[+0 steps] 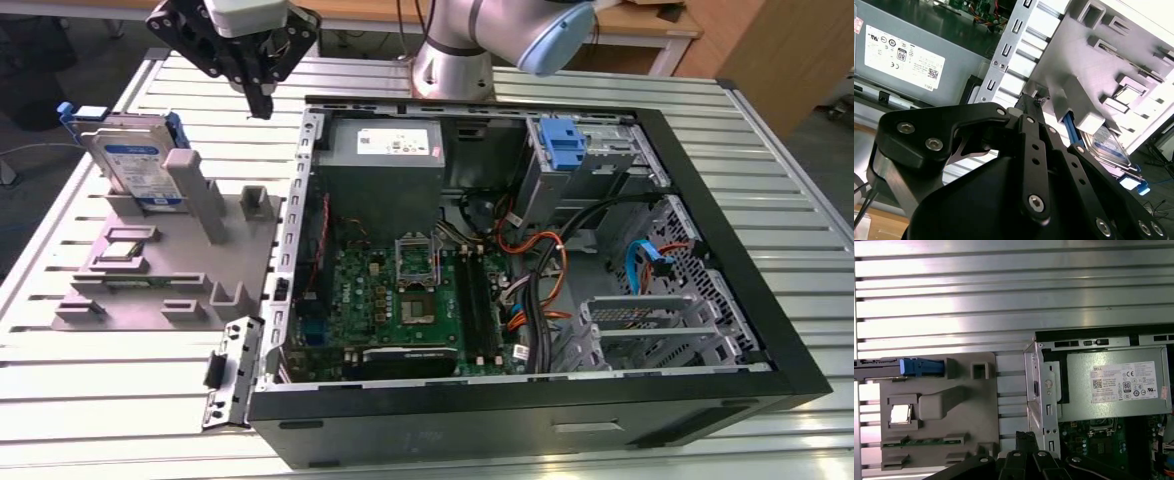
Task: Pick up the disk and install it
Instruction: 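Reach for the disk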
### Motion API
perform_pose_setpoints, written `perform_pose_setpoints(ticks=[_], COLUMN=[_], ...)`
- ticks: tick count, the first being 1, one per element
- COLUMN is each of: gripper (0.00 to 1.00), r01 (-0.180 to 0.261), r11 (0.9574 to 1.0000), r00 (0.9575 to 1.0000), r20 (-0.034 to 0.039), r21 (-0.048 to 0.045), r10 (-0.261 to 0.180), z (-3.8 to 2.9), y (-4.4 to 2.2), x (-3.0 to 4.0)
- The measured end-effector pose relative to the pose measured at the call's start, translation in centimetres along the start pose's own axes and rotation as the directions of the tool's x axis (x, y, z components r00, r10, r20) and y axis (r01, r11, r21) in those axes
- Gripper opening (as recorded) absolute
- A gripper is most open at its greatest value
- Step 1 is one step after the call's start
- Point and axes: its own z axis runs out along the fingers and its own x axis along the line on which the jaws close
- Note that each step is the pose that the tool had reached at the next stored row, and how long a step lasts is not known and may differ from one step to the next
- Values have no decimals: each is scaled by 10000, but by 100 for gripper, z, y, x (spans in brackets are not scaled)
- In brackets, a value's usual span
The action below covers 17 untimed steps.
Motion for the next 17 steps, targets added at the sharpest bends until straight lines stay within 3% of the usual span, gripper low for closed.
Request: perform_pose_setpoints(ticks=[17], gripper=[11], r01=[1], r11=[10000], r00=[10000], r20=[0], r21=[0], r10=[-1], z=[0], y=[-3], x=[43])
